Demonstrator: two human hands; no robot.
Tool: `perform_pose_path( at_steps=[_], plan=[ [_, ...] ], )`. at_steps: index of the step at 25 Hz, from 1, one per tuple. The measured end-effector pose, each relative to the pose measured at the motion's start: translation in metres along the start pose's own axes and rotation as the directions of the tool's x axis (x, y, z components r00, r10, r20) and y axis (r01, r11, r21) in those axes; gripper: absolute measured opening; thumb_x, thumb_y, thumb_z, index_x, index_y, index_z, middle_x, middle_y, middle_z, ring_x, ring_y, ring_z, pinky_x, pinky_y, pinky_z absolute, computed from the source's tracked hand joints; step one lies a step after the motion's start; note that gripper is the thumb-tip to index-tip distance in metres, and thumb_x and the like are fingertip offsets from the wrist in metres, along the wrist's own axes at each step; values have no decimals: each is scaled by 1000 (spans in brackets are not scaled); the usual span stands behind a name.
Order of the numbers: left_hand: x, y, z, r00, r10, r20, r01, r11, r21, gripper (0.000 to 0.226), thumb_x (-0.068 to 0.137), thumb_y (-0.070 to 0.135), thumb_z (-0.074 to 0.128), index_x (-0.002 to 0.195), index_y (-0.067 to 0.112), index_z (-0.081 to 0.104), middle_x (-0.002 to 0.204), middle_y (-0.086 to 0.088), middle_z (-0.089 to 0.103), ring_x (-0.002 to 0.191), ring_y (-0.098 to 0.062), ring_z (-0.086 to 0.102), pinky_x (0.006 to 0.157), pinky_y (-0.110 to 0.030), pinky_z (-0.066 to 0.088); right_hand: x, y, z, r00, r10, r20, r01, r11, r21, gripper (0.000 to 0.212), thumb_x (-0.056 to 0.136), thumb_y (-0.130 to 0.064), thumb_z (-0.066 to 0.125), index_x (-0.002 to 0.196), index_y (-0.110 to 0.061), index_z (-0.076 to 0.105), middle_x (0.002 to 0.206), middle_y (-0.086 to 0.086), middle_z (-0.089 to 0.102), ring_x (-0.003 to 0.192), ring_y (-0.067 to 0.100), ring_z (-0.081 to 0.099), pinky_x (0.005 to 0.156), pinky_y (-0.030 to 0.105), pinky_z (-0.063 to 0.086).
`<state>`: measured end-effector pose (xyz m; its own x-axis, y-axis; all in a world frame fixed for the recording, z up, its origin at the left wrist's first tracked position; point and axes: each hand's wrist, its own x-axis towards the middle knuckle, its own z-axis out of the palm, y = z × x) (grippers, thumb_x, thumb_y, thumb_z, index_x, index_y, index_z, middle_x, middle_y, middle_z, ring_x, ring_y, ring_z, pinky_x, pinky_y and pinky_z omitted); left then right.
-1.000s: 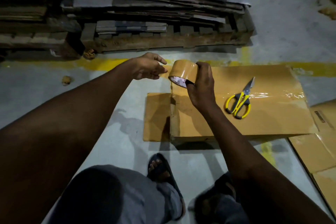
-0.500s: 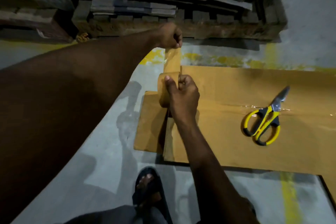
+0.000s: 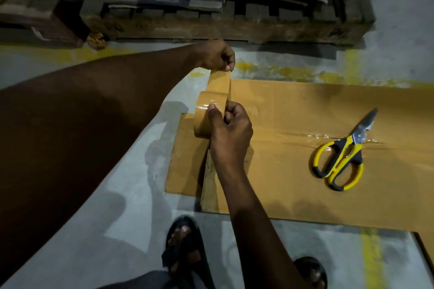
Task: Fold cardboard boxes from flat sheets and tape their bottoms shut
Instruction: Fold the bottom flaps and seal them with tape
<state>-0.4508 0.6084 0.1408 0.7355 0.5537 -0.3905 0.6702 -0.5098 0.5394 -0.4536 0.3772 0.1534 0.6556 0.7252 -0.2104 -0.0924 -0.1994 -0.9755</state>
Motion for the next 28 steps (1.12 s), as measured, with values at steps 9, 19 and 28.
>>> perform_pose_path(
  at_steps=[9, 19, 28],
  plan=[
    [-1, 1, 14, 999, -47, -5, 48, 990, 131, 17, 88, 5, 61, 96, 18, 69, 103, -5, 68, 93, -15, 58, 79, -27, 42, -5, 4, -1, 999, -13, -46, 13, 1000, 4, 16, 89, -18, 69, 96, -5, 66, 65, -16, 52, 56, -8, 49, 56, 8, 36],
    [-19, 12, 12, 998, -37, -59, 40, 998, 56, 23, 86, 22, 70, 103, 8, 74, 103, -6, 72, 86, -9, 62, 80, -23, 46, -16, 7, -8, 998, -69, 7, 69, 996, -52, 42, 93, -29, 66, 61, -21, 41, 48, -13, 38, 48, 3, 35, 49, 18, 25],
    [-18, 5, 33, 949, -158, -271, 207, 964, 164, 28, 81, 41, 73, 99, 20, 76, 106, -6, 72, 108, -26, 61, 92, -41, 50, -49, 21, -43, 982, -51, 184, 68, 994, -86, 39, 95, -24, 63, 63, -19, 42, 50, -15, 43, 49, 0, 38, 50, 16, 32]
  ],
)
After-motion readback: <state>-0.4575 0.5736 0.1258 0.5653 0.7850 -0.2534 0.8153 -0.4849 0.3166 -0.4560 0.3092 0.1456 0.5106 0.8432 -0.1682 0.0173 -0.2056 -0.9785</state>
